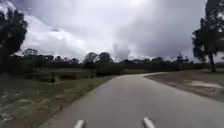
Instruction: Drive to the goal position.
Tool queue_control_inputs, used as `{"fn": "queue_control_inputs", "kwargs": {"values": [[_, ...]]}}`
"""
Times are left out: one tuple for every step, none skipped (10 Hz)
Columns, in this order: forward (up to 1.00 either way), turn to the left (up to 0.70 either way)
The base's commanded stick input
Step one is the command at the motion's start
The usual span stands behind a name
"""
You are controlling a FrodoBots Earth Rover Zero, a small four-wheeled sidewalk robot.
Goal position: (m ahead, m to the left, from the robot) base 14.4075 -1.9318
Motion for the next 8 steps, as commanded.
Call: {"fn": "queue_control_inputs", "kwargs": {"values": [[0.85,-0.09],[0.85,-0.25],[0.85,-0.34],[0.85,-0.34],[0.85,-0.33],[0.85,-0.31],[0.85,-0.12],[0.85,0.00]]}}
